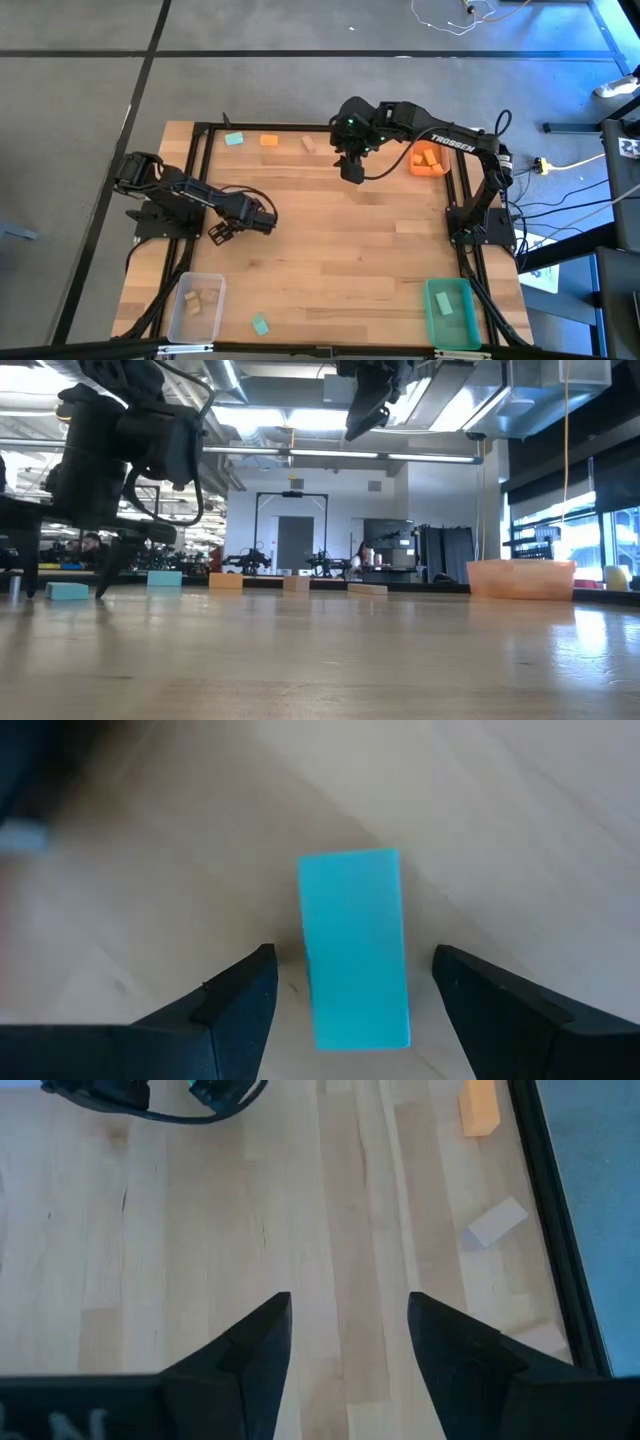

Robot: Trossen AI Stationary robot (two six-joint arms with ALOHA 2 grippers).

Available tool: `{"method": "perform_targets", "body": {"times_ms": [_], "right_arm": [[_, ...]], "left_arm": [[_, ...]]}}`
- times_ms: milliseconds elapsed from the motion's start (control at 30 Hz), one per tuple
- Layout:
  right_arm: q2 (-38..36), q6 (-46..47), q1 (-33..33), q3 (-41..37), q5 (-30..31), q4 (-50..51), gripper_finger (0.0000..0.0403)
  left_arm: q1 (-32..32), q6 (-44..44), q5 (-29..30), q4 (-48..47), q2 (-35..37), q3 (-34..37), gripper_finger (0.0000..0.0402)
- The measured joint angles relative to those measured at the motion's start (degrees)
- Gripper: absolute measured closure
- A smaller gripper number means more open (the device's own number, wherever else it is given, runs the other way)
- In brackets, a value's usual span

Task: Sort & place blocks by color
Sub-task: Put the blue block into the green bin

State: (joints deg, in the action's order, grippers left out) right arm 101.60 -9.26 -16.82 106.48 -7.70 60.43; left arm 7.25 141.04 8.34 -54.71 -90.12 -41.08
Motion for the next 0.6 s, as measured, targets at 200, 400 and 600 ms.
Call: {"method": "perform_targets", "body": {"times_ms": [200, 400, 600], "right_arm": [[0.0, 0.1, 0.0, 0.0, 0.0, -1.4, 0.0201], [0.0, 0.1, 0.0, 0.0, 0.0, -2.1, 0.0201], [0.0, 0.2, 0.0, 0.0, 0.0, -2.1, 0.0201]], "left_arm": [[0.8, -7.9, 3.3, -0.3, -0.1, 0.2, 0.0138], [0.8, -8.2, 5.5, -0.8, -0.2, 0.3, 0.0138], [0.8, -7.9, 5.8, -0.7, -0.2, 0.4, 0.0138]]}}
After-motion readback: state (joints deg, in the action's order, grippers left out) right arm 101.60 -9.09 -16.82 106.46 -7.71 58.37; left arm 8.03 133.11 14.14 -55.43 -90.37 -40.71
